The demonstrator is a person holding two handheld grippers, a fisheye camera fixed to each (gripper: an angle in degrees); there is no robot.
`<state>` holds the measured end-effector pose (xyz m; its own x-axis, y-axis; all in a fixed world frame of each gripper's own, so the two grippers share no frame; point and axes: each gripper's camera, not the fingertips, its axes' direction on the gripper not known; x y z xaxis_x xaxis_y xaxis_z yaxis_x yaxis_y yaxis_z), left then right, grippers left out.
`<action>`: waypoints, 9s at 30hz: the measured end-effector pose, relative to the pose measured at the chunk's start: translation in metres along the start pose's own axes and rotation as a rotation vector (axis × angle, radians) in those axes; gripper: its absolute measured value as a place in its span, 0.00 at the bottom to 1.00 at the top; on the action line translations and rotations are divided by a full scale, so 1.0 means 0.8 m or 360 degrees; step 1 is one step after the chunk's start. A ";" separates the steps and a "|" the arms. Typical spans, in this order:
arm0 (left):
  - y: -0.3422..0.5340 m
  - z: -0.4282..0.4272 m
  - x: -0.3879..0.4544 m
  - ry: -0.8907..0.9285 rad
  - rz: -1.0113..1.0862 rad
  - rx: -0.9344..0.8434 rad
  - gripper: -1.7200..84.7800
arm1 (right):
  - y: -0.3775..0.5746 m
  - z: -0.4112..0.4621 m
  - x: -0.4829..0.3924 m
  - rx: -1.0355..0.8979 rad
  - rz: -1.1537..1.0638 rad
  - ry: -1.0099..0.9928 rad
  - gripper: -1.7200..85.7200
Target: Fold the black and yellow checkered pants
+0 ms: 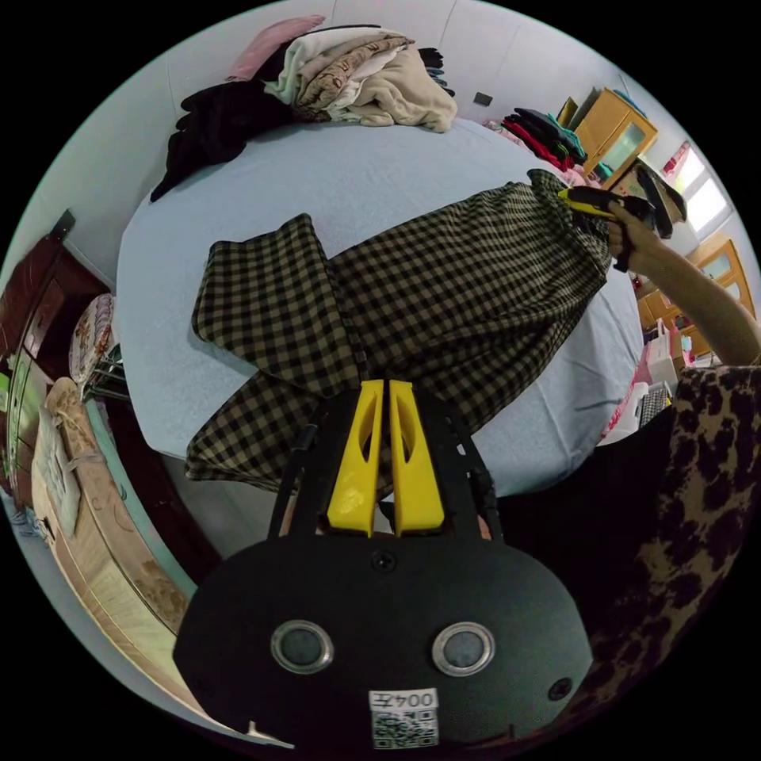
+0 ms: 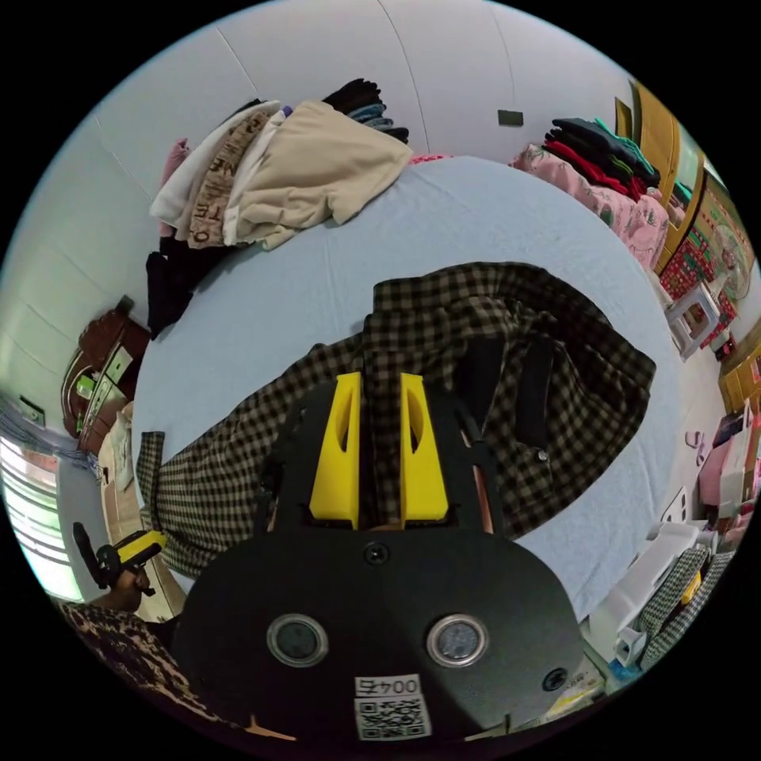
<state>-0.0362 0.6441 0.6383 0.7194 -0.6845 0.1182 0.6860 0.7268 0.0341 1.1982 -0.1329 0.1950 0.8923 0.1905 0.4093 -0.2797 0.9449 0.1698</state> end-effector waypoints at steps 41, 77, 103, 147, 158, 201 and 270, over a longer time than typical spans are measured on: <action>-0.025 0.092 -0.032 0.0012 -0.0058 -0.0074 0.03 | 0.009 -0.439 0.411 0.0586 0.0878 -0.0630 0.13; -0.102 0.137 0.007 -0.0097 -0.0138 -0.0056 0.04 | 0.198 -0.278 -0.010 0.0177 0.0134 -0.0161 0.13; -0.490 0.191 0.127 0.0453 0.0612 -0.0027 0.15 | 0.334 -0.051 -0.191 0.0151 -0.0063 0.0366 0.13; -0.548 0.221 0.213 0.0639 0.0592 0.0058 0.03 | 0.202 -0.085 -0.136 0.0278 0.0587 -0.0417 0.16; -0.494 0.202 0.289 0.0462 0.1053 0.0167 0.03 | 0.115 -0.006 -0.132 -0.0196 0.0471 -0.0232 0.07; -0.964 0.196 0.055 0.1766 -0.0377 -0.0725 0.17 | 0.222 -0.045 -0.112 0.0024 0.0473 -0.0501 0.01; -0.997 0.226 -0.064 0.1753 -0.0190 -0.0578 0.04 | 0.395 -0.106 -0.246 0.0080 -0.0329 0.0245 0.15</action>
<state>-0.6401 0.1099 0.7848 0.2315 -0.5563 -0.7981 0.6184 0.7174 -0.3207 0.9644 0.1508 0.0919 0.9747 0.0364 0.2205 -0.0994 0.9543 0.2818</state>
